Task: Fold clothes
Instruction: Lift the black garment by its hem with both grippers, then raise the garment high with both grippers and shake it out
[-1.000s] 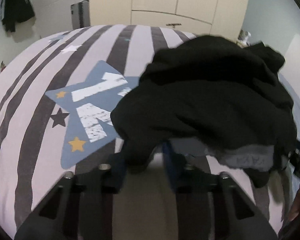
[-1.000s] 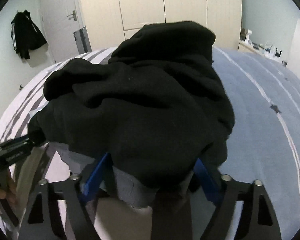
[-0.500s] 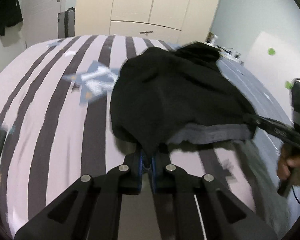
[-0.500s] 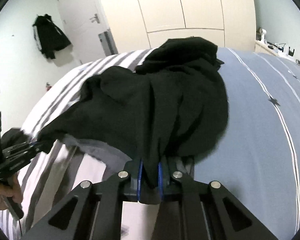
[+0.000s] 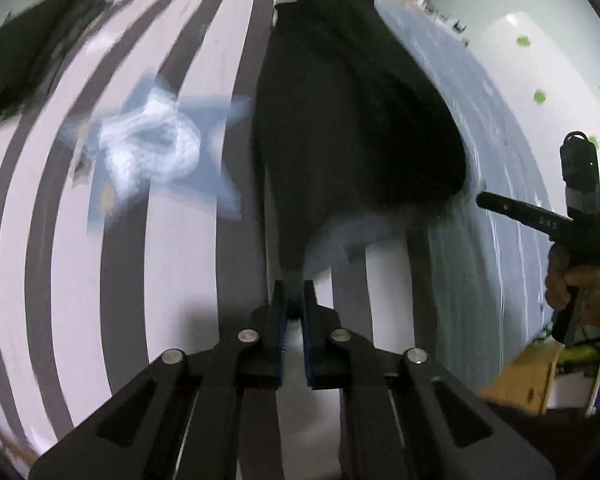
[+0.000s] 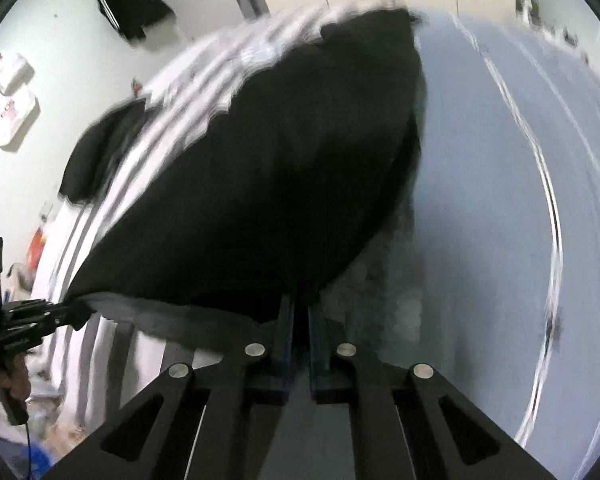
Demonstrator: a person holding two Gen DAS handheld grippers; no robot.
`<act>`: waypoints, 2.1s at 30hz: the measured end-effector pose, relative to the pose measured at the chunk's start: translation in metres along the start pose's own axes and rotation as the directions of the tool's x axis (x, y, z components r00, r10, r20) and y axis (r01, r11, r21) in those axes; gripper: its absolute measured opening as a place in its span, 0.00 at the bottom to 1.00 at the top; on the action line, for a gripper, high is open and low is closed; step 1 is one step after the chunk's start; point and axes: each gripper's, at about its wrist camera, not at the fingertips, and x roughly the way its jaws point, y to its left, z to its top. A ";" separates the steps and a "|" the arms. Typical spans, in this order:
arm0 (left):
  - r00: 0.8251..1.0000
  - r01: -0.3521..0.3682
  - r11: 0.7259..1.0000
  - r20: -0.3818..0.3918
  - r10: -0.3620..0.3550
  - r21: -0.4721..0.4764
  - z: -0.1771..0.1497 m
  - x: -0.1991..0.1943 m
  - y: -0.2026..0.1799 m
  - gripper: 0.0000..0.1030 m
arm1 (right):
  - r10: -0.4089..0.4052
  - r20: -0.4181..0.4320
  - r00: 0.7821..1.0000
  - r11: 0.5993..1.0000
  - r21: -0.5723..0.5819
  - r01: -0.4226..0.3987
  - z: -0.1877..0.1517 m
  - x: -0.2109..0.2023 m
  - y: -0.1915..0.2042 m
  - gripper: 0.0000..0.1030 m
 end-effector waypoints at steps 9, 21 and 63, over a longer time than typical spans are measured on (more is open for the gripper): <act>0.990 -0.119 0.993 0.071 0.119 -0.005 0.015 0.025 0.008 0.29 | -0.085 -0.003 0.996 0.995 0.045 0.085 -0.056 0.012 -0.013 0.10; 0.971 -0.156 0.987 0.175 0.160 -0.040 0.095 0.087 0.039 0.70 | -0.035 0.104 0.994 0.999 -0.014 0.036 0.020 0.059 0.000 0.73; 0.508 0.008 0.917 0.788 -0.348 0.399 0.204 -0.643 -0.246 0.04 | 0.228 0.690 0.687 0.965 -0.255 -0.065 0.139 -0.647 0.169 0.07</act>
